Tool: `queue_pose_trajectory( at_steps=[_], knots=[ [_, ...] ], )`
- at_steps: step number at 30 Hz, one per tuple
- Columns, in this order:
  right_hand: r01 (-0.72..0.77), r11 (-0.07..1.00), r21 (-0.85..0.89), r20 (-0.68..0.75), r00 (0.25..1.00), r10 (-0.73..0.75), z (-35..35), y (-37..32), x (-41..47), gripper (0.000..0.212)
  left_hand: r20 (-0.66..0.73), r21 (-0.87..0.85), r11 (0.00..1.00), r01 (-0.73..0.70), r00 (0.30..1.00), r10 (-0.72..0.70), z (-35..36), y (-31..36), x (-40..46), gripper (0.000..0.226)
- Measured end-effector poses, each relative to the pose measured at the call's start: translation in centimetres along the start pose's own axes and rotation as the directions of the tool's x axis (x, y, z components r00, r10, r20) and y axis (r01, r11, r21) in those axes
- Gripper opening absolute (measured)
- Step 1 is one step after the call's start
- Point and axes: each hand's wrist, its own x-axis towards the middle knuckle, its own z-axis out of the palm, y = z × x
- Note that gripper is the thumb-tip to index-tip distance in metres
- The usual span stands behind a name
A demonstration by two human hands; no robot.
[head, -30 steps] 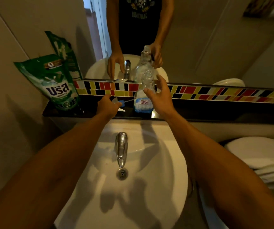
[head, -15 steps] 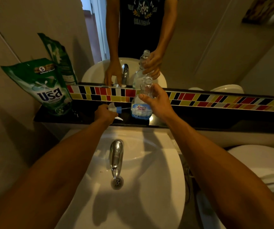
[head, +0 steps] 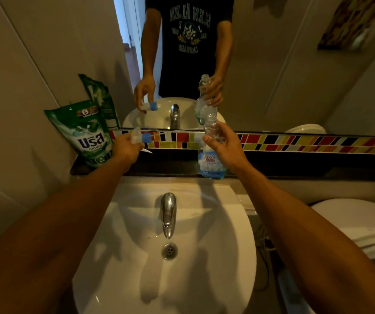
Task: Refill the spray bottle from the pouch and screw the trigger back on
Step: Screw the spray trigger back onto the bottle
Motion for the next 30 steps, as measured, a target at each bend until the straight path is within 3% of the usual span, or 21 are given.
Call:
queue_pose_trajectory(
  at_steps=[6,10,16,30],
  knots=[
    [0.011,0.998,-0.056,-0.001,1.0,-0.011,-0.9,-1.8,-3.2,0.033,-0.041,-0.039,0.996,-0.078,0.996,0.077,-3.8,3.0,-1.6,0.041],
    [-0.018,0.994,-0.104,0.01,1.0,0.019,-1.3,-2.2,-4.6,0.044,-0.047,-0.036,0.991,-0.13,0.991,0.128,-6.0,4.3,-2.6,0.039],
    [-0.045,0.982,-0.184,-0.025,0.999,0.041,-1.8,-3.1,-5.4,0.048,-0.03,-0.042,0.988,-0.149,0.989,0.148,-8.7,4.9,-3.5,0.055],
    [-0.027,0.983,-0.182,0.023,0.999,0.032,-0.8,-5.1,-7.2,0.052,0.017,-0.018,0.96,-0.28,0.96,0.28,-11.6,6.3,-4.5,0.057]
  ],
)
